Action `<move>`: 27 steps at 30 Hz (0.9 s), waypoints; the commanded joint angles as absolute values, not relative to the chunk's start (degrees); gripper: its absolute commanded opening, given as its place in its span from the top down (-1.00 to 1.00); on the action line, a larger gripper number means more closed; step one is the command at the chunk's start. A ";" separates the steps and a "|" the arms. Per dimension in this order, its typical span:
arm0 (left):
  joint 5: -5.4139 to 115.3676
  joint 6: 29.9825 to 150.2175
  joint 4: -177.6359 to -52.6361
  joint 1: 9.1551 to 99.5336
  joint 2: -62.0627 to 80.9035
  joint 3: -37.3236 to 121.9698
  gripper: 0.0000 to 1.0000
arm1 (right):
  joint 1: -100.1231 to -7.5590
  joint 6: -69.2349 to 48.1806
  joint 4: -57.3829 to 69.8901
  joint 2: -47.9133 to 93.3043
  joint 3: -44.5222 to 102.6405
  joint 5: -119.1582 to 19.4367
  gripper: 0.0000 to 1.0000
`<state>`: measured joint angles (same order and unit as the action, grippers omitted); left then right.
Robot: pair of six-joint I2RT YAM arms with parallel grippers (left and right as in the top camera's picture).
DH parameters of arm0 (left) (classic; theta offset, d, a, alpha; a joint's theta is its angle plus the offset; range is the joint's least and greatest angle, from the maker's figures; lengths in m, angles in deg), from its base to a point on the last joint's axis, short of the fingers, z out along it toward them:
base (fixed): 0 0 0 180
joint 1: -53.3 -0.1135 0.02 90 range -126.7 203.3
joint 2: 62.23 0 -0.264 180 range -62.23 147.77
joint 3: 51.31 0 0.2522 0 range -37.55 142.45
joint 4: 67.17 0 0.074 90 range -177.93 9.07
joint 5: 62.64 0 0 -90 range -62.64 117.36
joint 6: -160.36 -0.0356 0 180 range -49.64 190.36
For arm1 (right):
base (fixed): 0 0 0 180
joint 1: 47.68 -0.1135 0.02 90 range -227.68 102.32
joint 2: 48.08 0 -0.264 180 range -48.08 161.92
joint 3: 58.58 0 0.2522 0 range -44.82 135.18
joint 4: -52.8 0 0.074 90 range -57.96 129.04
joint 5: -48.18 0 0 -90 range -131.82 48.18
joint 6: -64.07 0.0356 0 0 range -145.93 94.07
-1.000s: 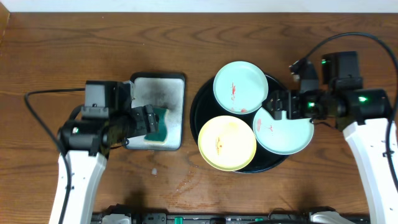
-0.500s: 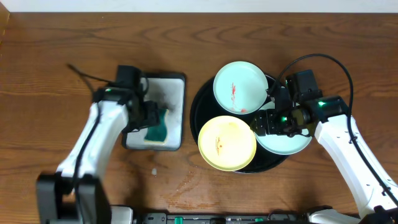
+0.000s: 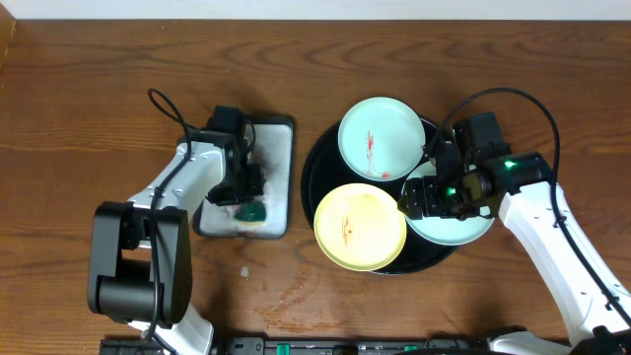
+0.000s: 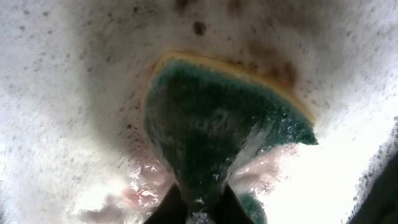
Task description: Clean dirty plates on tray and stack at the side
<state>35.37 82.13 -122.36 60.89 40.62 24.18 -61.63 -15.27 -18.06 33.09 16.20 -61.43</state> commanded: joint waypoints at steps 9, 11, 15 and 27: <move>32.90 81.78 -129.14 60.50 35.83 26.17 0.85 | -63.27 -18.79 -13.91 32.67 7.78 -65.30 -0.48; 32.95 81.78 -130.32 60.50 34.26 26.19 0.85 | -64.54 -18.72 -12.07 32.67 5.97 -65.19 -0.41; 35.46 81.76 -131.47 60.50 28.77 26.24 0.85 | -67.43 -13.87 -6.87 32.87 1.92 -61.17 -0.18; 41.73 82.00 -133.24 60.52 10.74 26.24 0.86 | -70.38 -3.16 3.18 43.58 -0.81 -56.23 0.27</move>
<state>40.00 82.11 -132.15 60.80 12.40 25.08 -70.14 -6.16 0.32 40.15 -0.52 -57.17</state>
